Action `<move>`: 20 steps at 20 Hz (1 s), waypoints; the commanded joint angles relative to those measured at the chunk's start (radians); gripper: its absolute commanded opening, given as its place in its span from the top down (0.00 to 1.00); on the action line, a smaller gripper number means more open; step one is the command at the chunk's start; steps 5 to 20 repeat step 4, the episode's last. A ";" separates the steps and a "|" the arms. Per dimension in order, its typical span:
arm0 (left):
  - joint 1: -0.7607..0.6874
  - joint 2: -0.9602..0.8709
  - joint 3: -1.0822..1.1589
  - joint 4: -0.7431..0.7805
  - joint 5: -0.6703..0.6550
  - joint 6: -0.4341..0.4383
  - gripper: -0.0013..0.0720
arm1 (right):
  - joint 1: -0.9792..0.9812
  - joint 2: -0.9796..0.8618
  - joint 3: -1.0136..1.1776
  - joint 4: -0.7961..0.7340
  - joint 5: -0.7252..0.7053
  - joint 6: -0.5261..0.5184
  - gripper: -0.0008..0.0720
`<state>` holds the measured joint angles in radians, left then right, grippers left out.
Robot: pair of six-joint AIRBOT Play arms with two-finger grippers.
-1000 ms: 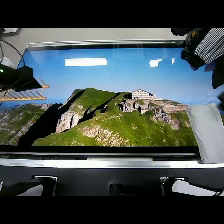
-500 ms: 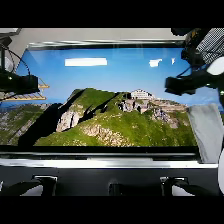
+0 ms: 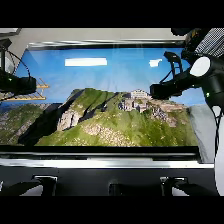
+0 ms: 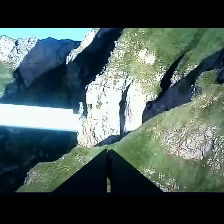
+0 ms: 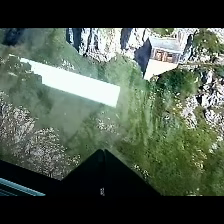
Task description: Fold the clothes and pants, and hang the long-sleeved shirts on hangers.
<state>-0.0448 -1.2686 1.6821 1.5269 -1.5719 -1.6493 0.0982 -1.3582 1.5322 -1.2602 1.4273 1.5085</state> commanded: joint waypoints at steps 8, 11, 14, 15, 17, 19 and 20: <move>0.000 -0.004 0.000 0.008 -0.001 0.000 0.96 | 0.006 0.001 0.001 0.000 0.011 -0.002 0.94; 0.000 -0.004 0.000 0.008 -0.001 0.000 0.96 | 0.006 0.001 0.001 0.000 0.011 -0.002 0.94; 0.000 -0.004 0.000 0.008 -0.001 0.000 0.96 | 0.006 0.001 0.001 0.000 0.011 -0.002 0.94; 0.000 -0.004 0.000 0.008 -0.001 0.000 0.96 | 0.006 0.001 0.001 0.000 0.011 -0.002 0.94; 0.000 -0.004 0.000 0.008 -0.001 0.000 0.96 | 0.006 0.001 0.001 0.000 0.011 -0.002 0.94; 0.000 -0.004 0.000 0.008 -0.001 0.000 0.96 | 0.006 0.001 0.001 0.000 0.011 -0.002 0.94; 0.000 -0.004 0.000 0.008 -0.001 0.000 0.96 | 0.006 0.001 0.001 0.000 0.011 -0.002 0.94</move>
